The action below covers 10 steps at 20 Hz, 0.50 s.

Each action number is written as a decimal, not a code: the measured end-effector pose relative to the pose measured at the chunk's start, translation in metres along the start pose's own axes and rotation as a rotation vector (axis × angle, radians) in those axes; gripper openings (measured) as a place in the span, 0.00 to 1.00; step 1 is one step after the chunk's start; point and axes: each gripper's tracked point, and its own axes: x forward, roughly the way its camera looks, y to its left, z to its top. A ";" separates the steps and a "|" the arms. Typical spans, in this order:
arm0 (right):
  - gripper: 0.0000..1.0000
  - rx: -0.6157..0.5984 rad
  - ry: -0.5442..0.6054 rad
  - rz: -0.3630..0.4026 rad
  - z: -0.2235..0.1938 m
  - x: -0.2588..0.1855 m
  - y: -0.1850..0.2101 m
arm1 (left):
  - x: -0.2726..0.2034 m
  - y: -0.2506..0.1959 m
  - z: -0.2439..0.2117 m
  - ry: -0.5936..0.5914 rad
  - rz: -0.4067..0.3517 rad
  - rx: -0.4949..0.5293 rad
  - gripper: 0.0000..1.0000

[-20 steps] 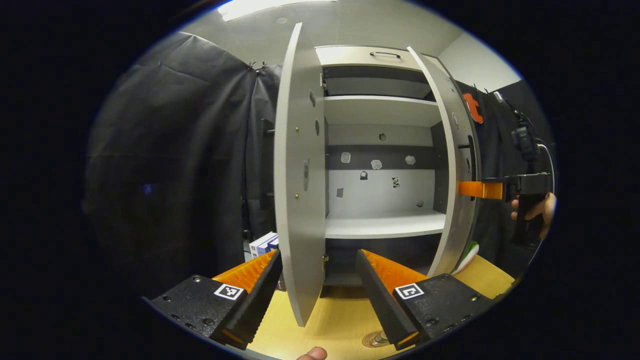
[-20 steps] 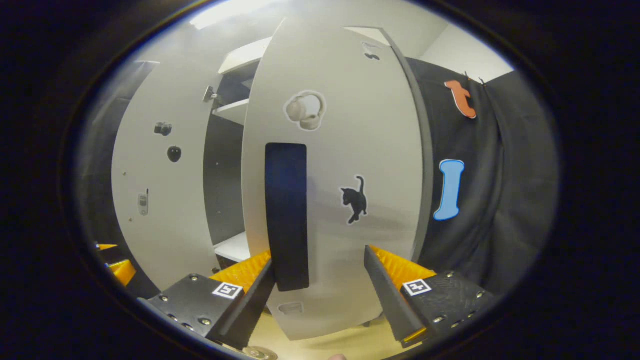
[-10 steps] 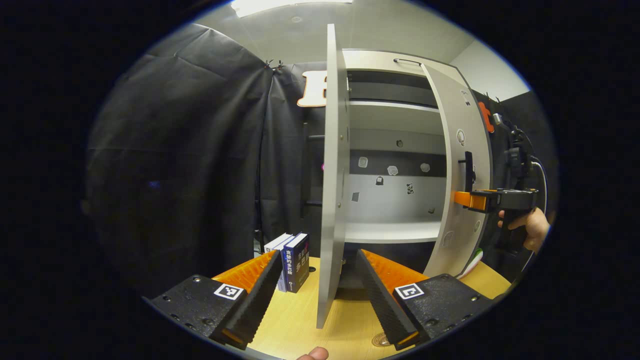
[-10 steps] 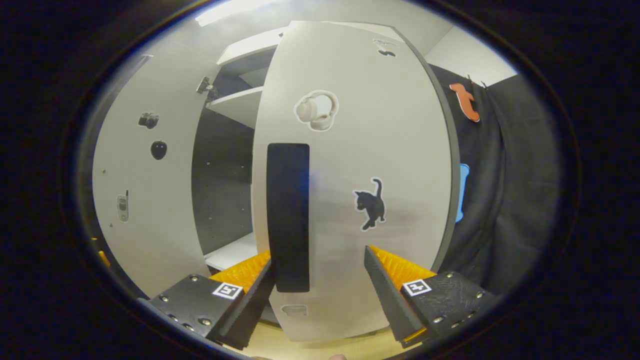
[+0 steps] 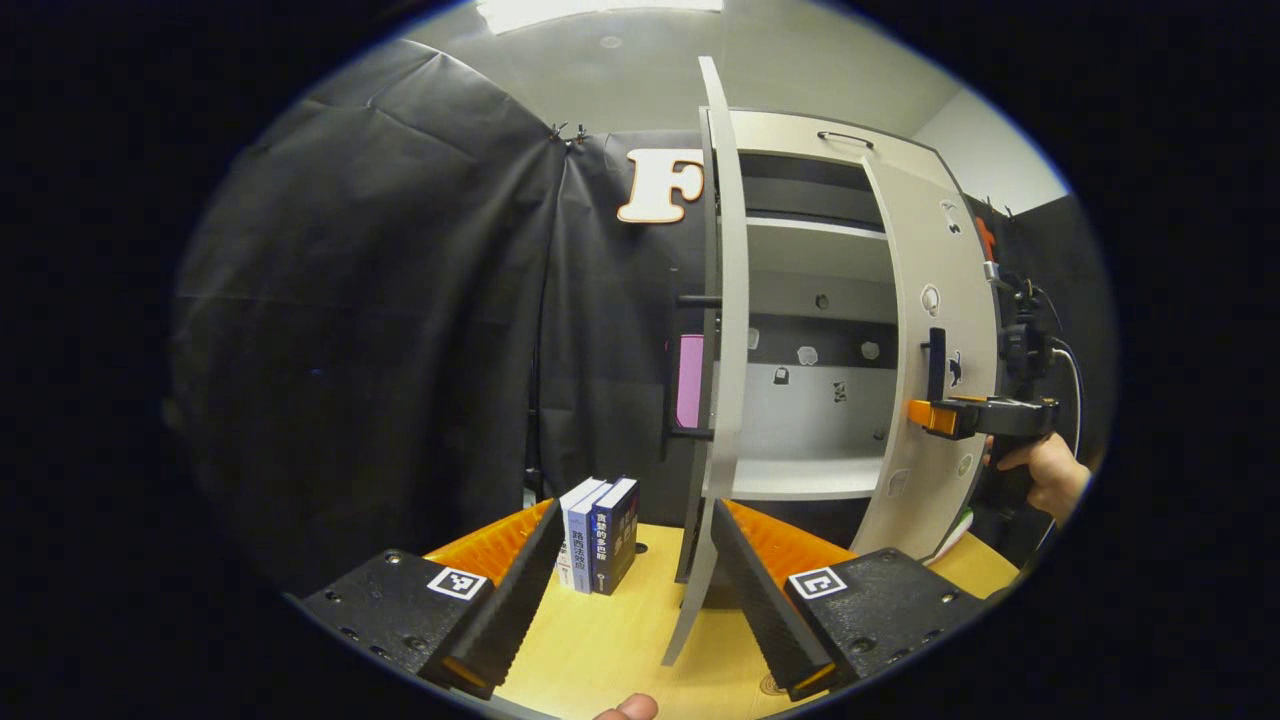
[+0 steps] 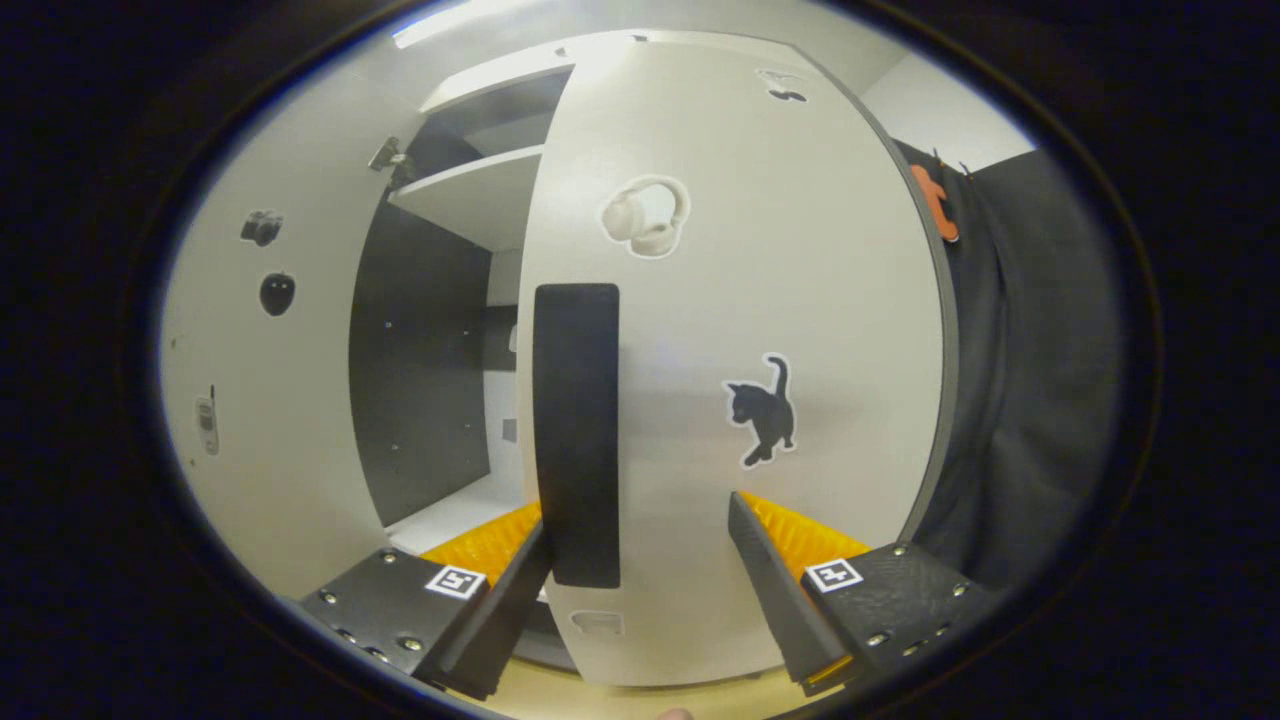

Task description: Grasp the bottle in the cabinet with the left hand and place it on the coaster, then close the right door with the right hand and the left door with the left hand.

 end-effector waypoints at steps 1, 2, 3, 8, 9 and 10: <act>0.97 -0.005 0.000 -0.011 0.000 0.001 -0.001 | 0.000 0.005 0.002 0.003 0.007 0.004 0.94; 1.00 -0.007 -0.004 -0.021 0.001 0.001 -0.001 | 0.000 0.009 0.004 -0.001 0.010 0.007 0.94; 1.00 -0.006 -0.003 -0.030 0.000 0.002 -0.001 | 0.000 0.010 0.009 -0.004 0.002 0.012 0.94; 1.00 -0.013 0.002 -0.077 0.000 0.004 -0.003 | 0.007 0.013 0.033 -0.014 -0.058 0.034 0.92; 1.00 -0.010 0.004 -0.083 0.000 0.004 -0.003 | 0.010 0.011 0.038 -0.020 -0.073 0.028 0.94; 1.00 -0.010 0.007 -0.088 0.000 0.004 -0.002 | 0.013 0.011 0.040 -0.014 -0.089 0.019 0.92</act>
